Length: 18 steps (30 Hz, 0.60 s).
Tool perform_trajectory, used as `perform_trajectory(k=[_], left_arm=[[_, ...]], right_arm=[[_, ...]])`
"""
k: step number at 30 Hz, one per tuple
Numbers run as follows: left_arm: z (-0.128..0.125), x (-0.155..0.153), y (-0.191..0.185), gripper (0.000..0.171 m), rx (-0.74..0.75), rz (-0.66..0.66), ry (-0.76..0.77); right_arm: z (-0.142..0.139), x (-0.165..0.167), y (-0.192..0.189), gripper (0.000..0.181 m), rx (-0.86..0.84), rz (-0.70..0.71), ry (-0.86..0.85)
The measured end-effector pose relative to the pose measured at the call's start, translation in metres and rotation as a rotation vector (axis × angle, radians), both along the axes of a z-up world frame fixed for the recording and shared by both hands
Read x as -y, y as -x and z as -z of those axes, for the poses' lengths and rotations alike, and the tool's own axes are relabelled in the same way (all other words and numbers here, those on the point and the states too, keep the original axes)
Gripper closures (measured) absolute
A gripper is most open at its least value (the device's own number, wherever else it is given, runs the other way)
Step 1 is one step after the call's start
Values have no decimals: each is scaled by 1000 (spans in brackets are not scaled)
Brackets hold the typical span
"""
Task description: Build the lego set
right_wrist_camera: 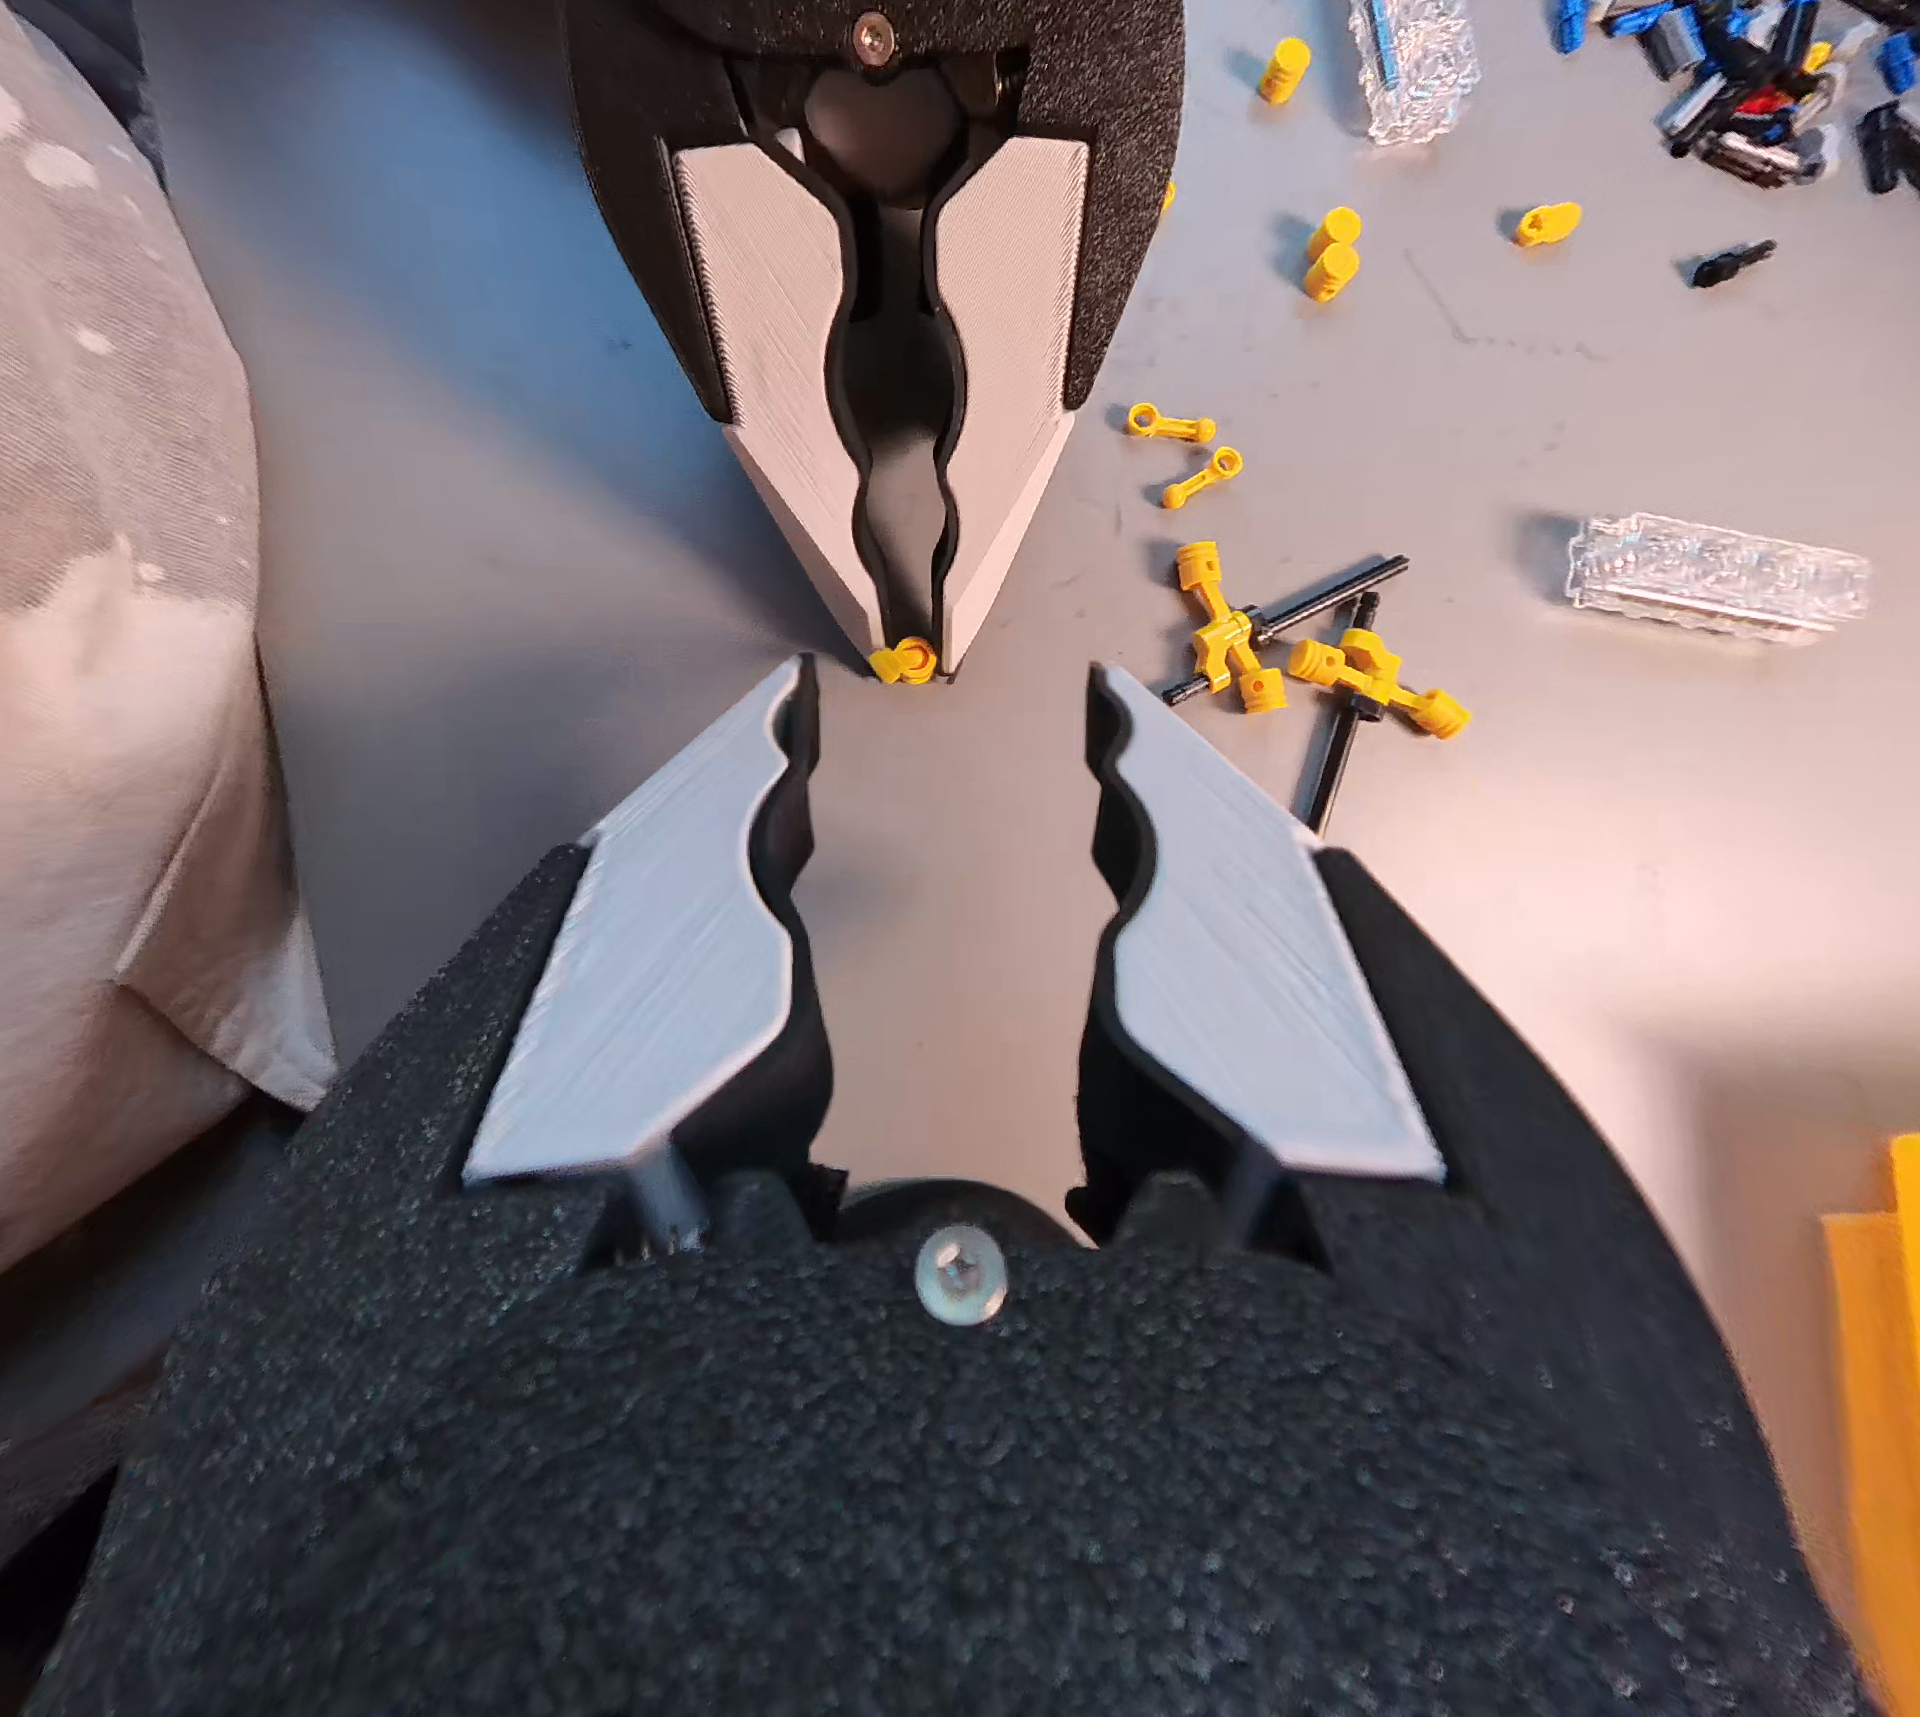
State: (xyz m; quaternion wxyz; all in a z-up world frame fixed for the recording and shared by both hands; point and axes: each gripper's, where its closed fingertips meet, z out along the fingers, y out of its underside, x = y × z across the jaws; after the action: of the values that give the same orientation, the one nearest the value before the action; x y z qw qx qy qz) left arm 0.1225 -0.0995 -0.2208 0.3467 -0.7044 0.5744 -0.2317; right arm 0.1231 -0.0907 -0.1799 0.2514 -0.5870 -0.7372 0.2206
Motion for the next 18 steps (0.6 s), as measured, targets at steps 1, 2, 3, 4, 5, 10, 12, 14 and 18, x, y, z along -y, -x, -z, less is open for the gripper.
perform_trajectory(k=[1,2,3,4,5,10,12,14,18], left_arm=[[0,0,0,162,0,0,-1],[0,0,0,162,0,0,-4],[0,0,0,162,-1,1,-11],[-1,0,1,162,-2,4,-23],[-1,0,2,162,-4,7,-35],[-12,-10,33,162,34,-97,-12],[-12,-18,57,162,23,-179,-4],[-7,-24,81,162,-20,-243,3],[-2,-23,105,162,-22,-294,44]], right_arm=[[0,1,-2,129,-4,12,3],[2,2,-4,130,-8,14,-2],[5,4,-5,131,-14,12,-7],[7,5,-5,132,-24,15,-10],[8,5,-4,134,-39,20,-9],[-1,-9,5,144,-140,66,-26],[-2,-21,8,145,-150,84,-50],[-3,-33,14,146,-162,97,-69],[-7,-51,42,148,-194,84,-66]])
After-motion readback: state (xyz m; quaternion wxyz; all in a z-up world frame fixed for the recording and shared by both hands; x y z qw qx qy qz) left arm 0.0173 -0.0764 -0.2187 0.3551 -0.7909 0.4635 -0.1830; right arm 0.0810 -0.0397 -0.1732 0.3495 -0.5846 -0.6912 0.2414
